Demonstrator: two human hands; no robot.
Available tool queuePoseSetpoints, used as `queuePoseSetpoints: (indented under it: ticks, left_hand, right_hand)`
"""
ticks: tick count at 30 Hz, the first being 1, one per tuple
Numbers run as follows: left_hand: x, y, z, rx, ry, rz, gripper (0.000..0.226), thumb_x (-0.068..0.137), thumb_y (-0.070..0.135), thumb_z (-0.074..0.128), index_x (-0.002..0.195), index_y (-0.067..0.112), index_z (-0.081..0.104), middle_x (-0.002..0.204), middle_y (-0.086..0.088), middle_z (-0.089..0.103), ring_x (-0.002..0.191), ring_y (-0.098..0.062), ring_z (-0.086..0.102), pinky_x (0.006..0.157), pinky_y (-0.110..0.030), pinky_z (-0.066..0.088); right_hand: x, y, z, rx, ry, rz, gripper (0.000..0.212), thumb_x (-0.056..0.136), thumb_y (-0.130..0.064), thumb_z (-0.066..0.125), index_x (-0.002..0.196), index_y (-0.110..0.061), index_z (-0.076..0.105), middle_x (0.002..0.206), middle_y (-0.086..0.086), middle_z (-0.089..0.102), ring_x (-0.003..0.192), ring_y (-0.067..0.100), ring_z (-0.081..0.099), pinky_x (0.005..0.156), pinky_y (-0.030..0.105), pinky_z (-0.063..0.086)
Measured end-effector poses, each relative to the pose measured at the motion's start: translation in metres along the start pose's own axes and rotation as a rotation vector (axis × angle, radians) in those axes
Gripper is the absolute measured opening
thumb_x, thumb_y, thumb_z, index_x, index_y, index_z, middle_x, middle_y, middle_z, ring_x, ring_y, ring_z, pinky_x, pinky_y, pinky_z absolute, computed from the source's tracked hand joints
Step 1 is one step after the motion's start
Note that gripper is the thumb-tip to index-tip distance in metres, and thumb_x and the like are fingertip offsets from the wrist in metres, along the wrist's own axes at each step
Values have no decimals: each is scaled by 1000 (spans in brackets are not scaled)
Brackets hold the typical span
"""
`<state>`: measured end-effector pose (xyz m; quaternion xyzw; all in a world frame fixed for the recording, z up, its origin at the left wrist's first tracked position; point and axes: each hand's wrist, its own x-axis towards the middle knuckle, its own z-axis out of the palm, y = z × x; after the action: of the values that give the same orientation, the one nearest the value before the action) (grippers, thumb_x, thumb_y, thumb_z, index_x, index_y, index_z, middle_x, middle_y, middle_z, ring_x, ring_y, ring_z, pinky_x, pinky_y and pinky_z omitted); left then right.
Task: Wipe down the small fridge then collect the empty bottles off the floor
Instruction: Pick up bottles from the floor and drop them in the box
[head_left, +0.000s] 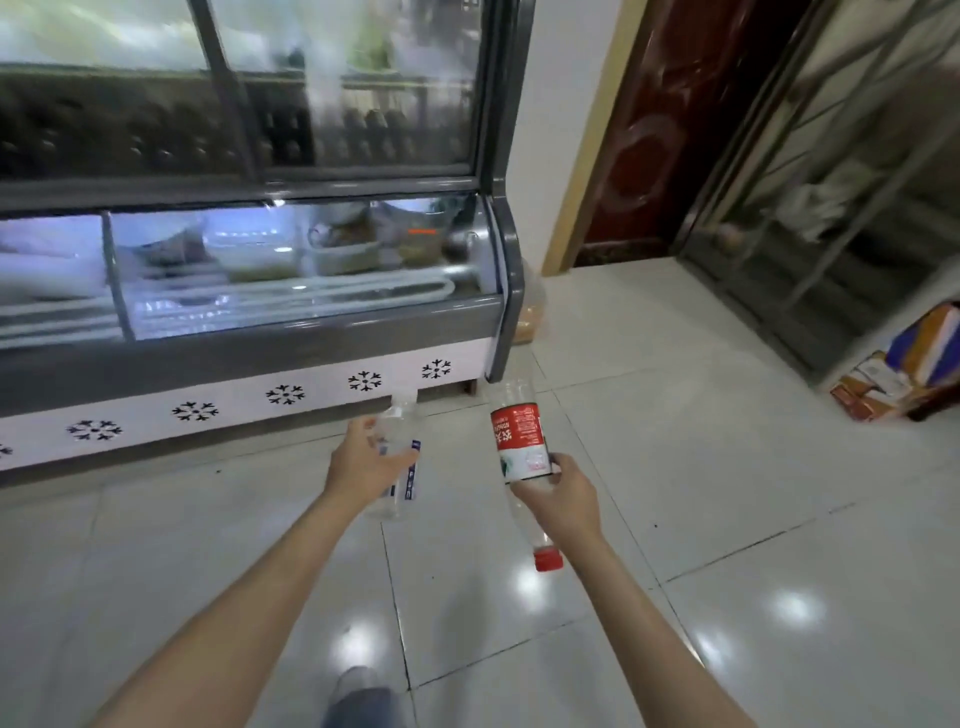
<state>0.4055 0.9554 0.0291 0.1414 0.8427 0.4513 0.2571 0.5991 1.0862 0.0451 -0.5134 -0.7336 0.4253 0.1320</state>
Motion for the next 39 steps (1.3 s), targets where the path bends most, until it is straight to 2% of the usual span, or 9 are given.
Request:
queuePoseSetpoints:
  ticks: [8,13,15,21,26,28,31,37,39]
  left_hand:
    - [80,50,59,89,-87,47,67,70,28,79,126,19,44,110,4,55,95,-16,54,80,-29,47]
    - [149,95,96,151,-179,89,70,68,33,78,126,22,40,108,2,52,99,-20,55,74,-32,51]
    - [174,116,113,172,-215,100,70,70,30,77,128,21,41,106,1,53,99,-22,57,81,-37,53]
    - [234,172,175,212,-305,166,66,72,30,76,128,19,41,105,3,55,93,-19,53,84,-31,45]
    - [275,210,224,222,-362,188,61,74,29,75,125,20,41,106,2,55,91,-19,55,66,-27,44]
    - [291,224,243,205,-362,184,63,72,32,76,123,22,41,109,0,57,94,-21,59,75,-33,52]
    - [316,246,276,190,-356,168,64,70,32,76,124,23,42,113,2,57,98,-21,59,87,-38,51]
    - [366,300,337,227,-310,123,63,69,38,75,122,24,44,102,2,61,89,-21,62,77,-34,52]
    - [385,318,353,225,-286,109,65,68,40,76,122,24,43,102,1,60,93,-23,62,81,-37,53]
  right_hand:
    - [83,6,-26,71,49,79,50,72,-33,74,115,-19,55,98,-1,65,85,16,63,76,31,51]
    - [149,-3,-45,92,123,133,45,73,-31,73,113,-19,56,92,-5,62,80,12,60,66,25,45]
    - [175,-8,-53,96,159,153,45,72,-31,73,112,-19,56,93,-4,63,79,12,60,66,25,46]
    - [246,-8,-86,118,228,194,46,74,-29,74,115,-18,54,88,-7,60,72,4,57,60,19,42]
    - [308,0,-118,115,262,245,52,74,-30,74,119,-17,52,96,-4,61,83,13,60,74,28,48]
    - [336,5,-129,105,253,245,53,74,-32,74,120,-18,52,101,-2,63,86,15,62,76,29,48]
    - [383,12,-151,113,239,248,53,73,-33,74,120,-20,51,105,1,65,89,16,62,77,29,48]
    - [489,15,-201,70,168,210,53,74,-32,74,120,-18,51,100,0,63,86,16,61,77,31,50]
    - [525,13,-212,50,137,182,54,73,-32,73,121,-17,51,101,0,63,88,17,61,78,31,49]
